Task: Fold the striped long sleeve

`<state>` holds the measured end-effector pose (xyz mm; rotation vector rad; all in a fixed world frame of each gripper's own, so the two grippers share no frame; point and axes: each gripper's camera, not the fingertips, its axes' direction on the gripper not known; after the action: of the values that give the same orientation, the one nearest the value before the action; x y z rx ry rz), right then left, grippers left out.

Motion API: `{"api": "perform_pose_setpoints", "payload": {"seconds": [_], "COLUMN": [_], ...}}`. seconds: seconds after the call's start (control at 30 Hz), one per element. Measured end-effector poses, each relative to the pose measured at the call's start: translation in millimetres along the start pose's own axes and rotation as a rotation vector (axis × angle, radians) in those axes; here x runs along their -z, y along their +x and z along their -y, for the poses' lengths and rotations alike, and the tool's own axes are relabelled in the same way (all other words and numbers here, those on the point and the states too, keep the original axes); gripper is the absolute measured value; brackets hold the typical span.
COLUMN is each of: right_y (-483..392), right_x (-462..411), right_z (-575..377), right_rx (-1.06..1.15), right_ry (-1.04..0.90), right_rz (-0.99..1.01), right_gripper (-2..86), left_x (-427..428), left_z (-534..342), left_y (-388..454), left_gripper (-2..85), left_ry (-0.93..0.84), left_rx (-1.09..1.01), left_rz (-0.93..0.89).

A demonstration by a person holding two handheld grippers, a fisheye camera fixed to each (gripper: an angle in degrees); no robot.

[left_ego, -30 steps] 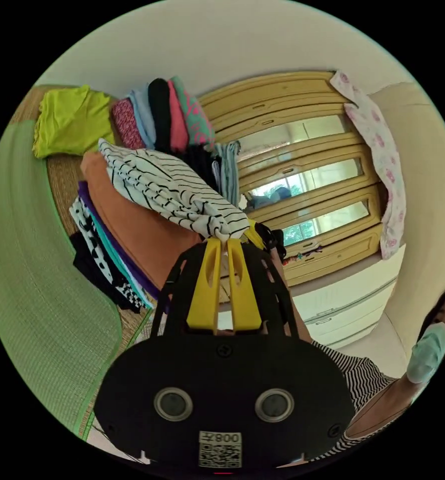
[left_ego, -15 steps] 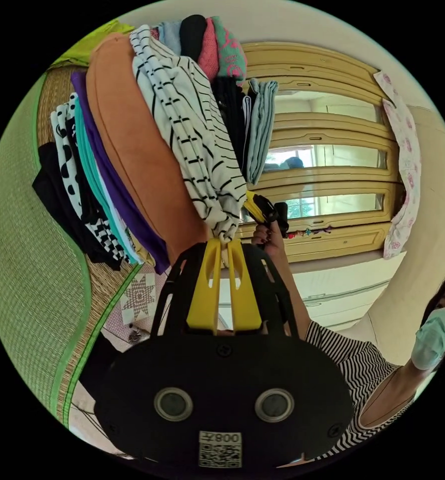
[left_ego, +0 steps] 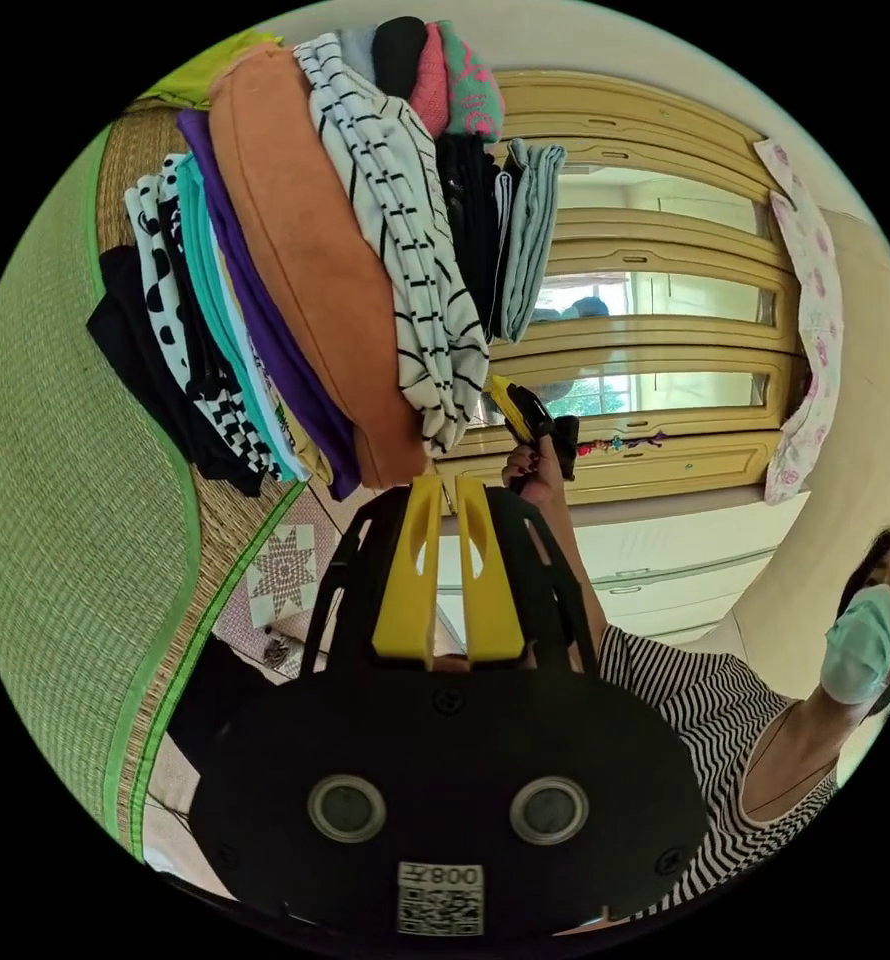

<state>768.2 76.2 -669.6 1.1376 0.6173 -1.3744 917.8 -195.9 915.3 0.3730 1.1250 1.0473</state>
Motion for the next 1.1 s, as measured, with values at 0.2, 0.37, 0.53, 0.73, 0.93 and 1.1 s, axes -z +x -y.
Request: {"api": "perform_pose_setpoints", "payload": {"seconds": [0.2, 0.37, 0.53, 0.73, 0.93, 1.1], "right_y": [-102.3, -130.9, -136.8, -194.9, -216.3, -220.1], "right_x": [-42.3, -136.0, -154.1, -118.9, -201.8, -191.8], "right_z": [-33.2, -41.7, -51.9, -92.9, -127.6, -130.2], "right_rx": [0.287, 0.393, 0.347, 0.464, 0.541, 0.456], "right_ry": [0.02, -0.158, -0.143, 0.064, -0.133, -0.081], "right_rz": [-0.255, -0.604, -0.584, -0.379, -0.444, -0.323], "right_gripper": [0.0, 0.1, 0.1, 0.0, 0.1, 0.1], "left_x": [0.7, -34.7, -22.0, 2.7, -4.2, 21.4], "left_z": [3.2, 10.1, -24.4, -77.2, -101.6, -141.0], "left_y": [9.1, -13.8, -5.0, 14.1, 0.6, 4.2], "left_gripper": [0.4, 0.2, 0.2, 0.1, 0.1, 0.1], "left_ry": [0.041, -0.058, -0.026, 0.001, -0.046, -0.043], "left_rx": [-0.129, -0.112, -0.17, -0.324, -0.29, -0.336], "left_rz": [0.085, 0.188, 0.215, 0.379, 0.432, 0.446]}}
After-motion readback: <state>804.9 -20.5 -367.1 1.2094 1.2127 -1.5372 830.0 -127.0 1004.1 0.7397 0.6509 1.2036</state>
